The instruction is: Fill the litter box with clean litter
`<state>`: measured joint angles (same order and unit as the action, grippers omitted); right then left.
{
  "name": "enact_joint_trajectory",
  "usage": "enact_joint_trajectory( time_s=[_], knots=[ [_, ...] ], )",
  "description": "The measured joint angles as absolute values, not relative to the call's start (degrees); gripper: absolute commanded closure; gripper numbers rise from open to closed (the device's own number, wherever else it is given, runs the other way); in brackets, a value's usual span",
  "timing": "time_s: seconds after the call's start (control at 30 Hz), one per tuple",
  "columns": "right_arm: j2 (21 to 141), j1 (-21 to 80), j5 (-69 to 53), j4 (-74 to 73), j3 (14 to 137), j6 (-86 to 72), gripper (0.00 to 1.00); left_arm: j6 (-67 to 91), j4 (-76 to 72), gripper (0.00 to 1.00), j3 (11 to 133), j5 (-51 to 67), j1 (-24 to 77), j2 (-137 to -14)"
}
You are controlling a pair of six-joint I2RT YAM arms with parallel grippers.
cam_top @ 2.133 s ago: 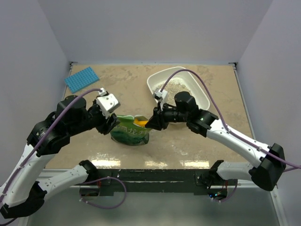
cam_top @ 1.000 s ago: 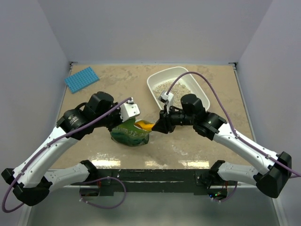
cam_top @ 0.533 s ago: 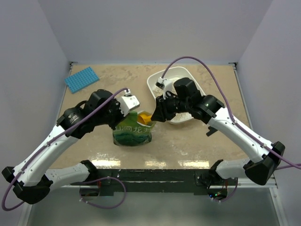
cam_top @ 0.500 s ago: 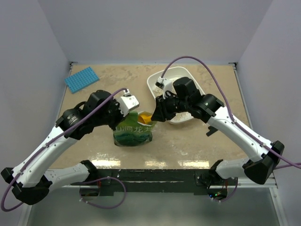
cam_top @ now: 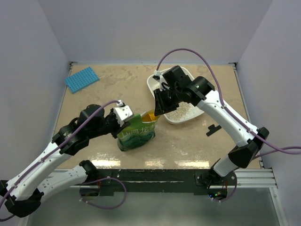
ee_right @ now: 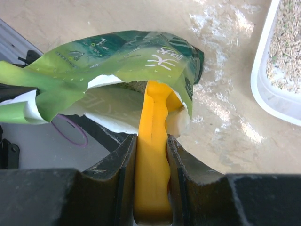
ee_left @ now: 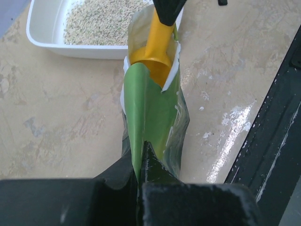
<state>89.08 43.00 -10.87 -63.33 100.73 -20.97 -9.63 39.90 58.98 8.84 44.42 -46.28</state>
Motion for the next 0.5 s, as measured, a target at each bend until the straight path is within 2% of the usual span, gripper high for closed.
enact_joint_trajectory(
  time_s=[0.27, 0.5],
  knots=[
    [92.2, 43.0, -10.5, -67.6, 102.9, -20.9, 1.0, -13.3, 32.3, 1.0, 51.0, 14.1, 45.0, -41.8],
    [95.2, 43.0, -13.8, -66.7, 99.9, -19.3, 1.0, -15.2, 32.4, 1.0, 49.7, 16.3, 45.1, -38.7]
  ],
)
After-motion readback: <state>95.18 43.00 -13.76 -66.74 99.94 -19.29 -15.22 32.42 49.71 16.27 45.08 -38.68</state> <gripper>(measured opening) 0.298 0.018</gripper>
